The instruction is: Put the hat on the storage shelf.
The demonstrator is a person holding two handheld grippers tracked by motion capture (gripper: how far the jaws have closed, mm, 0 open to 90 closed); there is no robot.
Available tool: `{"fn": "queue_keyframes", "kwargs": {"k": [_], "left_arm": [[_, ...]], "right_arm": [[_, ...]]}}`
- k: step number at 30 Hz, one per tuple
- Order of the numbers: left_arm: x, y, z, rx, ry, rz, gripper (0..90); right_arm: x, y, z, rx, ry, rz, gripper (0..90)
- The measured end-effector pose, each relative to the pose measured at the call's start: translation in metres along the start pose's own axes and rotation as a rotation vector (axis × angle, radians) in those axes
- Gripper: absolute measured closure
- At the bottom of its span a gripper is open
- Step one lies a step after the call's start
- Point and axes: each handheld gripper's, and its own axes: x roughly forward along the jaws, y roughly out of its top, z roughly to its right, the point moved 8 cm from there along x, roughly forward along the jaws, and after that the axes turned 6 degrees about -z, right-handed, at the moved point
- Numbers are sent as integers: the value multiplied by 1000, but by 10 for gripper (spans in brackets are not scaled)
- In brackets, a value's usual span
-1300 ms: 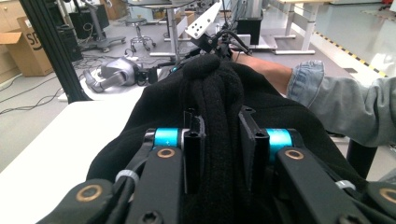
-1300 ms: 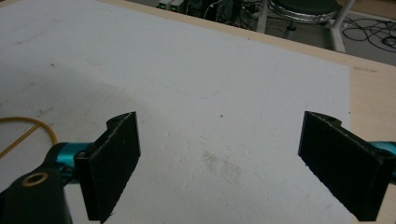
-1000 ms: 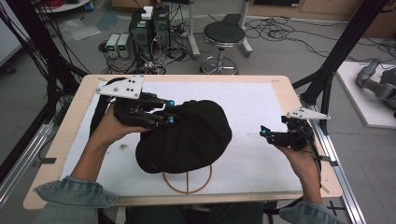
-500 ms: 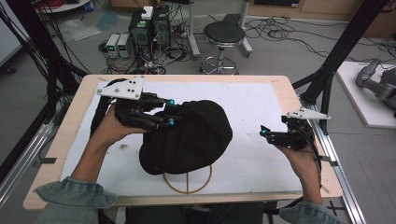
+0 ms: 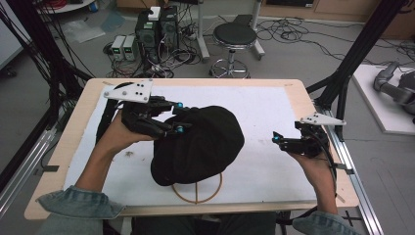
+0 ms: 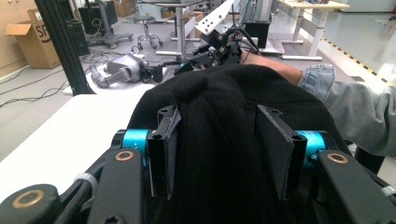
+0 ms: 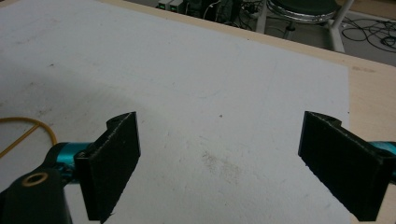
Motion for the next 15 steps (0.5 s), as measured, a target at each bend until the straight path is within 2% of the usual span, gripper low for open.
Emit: {"fn": "queue_keyframes", "kwargs": {"k": [7, 11, 15], "left_arm": [[0, 0, 0, 2, 12, 0, 488], [-9, 10, 3, 11, -8, 86, 451], [-19, 13, 0, 8, 42, 104, 436]], "right_arm": [[0, 0, 0, 3, -1, -2, 127], [0, 0, 0, -1, -1, 0, 127], [0, 0, 1, -1, 1, 0, 127]]}}
